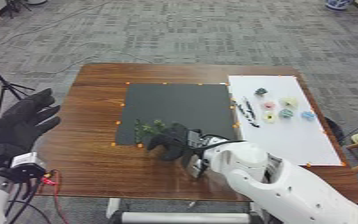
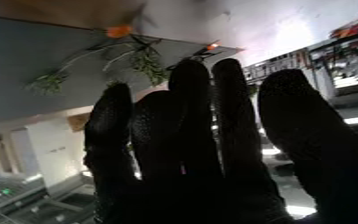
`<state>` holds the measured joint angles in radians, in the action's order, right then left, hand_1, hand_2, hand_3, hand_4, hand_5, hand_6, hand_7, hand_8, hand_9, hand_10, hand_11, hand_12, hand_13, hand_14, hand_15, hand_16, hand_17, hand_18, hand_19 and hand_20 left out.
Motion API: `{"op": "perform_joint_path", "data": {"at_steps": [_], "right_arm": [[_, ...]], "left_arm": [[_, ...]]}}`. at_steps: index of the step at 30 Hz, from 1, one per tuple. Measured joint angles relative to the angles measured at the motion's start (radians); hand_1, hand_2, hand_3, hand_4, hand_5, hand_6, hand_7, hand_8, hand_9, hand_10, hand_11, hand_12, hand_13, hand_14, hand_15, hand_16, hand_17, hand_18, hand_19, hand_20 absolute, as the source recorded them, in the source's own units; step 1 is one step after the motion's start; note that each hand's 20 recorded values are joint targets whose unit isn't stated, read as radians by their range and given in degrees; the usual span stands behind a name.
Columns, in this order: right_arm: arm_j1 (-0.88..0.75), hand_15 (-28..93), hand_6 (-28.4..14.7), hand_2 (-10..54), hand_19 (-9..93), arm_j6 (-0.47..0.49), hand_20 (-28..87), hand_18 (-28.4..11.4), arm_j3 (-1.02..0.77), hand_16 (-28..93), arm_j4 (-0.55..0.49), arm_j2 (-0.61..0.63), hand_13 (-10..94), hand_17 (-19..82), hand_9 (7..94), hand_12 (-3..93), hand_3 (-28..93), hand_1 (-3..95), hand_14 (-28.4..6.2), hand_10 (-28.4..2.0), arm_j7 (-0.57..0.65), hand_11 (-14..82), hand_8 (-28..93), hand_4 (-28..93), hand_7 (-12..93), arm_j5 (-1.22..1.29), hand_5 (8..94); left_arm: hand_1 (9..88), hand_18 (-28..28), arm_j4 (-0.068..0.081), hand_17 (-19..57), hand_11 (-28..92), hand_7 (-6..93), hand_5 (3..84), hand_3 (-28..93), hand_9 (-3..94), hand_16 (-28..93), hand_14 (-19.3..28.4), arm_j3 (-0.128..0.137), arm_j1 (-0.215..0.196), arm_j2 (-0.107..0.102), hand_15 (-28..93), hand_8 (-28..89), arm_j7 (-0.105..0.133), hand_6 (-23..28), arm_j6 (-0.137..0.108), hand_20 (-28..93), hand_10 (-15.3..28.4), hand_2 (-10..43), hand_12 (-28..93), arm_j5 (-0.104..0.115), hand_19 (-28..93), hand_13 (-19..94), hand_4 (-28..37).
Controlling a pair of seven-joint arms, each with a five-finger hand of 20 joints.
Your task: Arrange flowers
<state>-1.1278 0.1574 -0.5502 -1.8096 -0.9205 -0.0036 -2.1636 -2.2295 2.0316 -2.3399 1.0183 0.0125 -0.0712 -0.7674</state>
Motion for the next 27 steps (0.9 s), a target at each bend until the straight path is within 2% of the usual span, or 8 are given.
{"op": "perform_joint_path", "data": {"at_steps": [5, 17, 27], "right_arm": [[0.067, 82, -0.1, 7.9, 76, -0.001, 57, -23.1, 0.043, 45, 0.053, -0.044, 51, 21, 57.1, 63.4, 93, 22.5, -16.3, -13.4, 0.035, 50.6, -11, -14, 14, 0.007, 46.4], [0.105, 82, -1.2, 10.0, 76, 0.017, 57, -23.1, 0.063, 45, 0.082, -0.055, 51, 20, 56.9, 61.9, 93, 20.3, -16.3, -13.4, 0.090, 52.8, -11, -13, 14, -0.009, 51.2], [0.127, 82, -1.1, 10.7, 76, 0.020, 57, -23.1, 0.079, 45, 0.113, -0.054, 51, 21, 57.1, 61.7, 93, 19.5, -16.2, -13.4, 0.122, 53.3, -11, -13, 14, -0.016, 51.6]], "left_arm": [[24.4, 19.1, 0.000, -10.2, 26, 22.1, 26.1, 69, 18.0, -4, 12.6, -0.006, 0.005, 0.000, 47, -10, -0.001, 2.6, 0.001, 13, 9.9, -5.4, 21, -0.001, 40, 9, -26.1], [24.4, 19.1, 0.000, -10.2, 26, 22.3, 26.1, 69, 18.0, -4, 12.7, -0.008, 0.004, 0.000, 48, -10, -0.001, 2.6, 0.000, 13, 10.0, -5.5, 21, -0.001, 40, 10, -26.2], [24.4, 19.0, 0.000, -10.2, 26, 22.2, 26.1, 69, 18.0, -4, 12.7, -0.007, 0.004, 0.001, 47, -10, -0.001, 2.6, 0.001, 13, 9.9, -5.6, 21, -0.001, 40, 9, -26.3]]}}
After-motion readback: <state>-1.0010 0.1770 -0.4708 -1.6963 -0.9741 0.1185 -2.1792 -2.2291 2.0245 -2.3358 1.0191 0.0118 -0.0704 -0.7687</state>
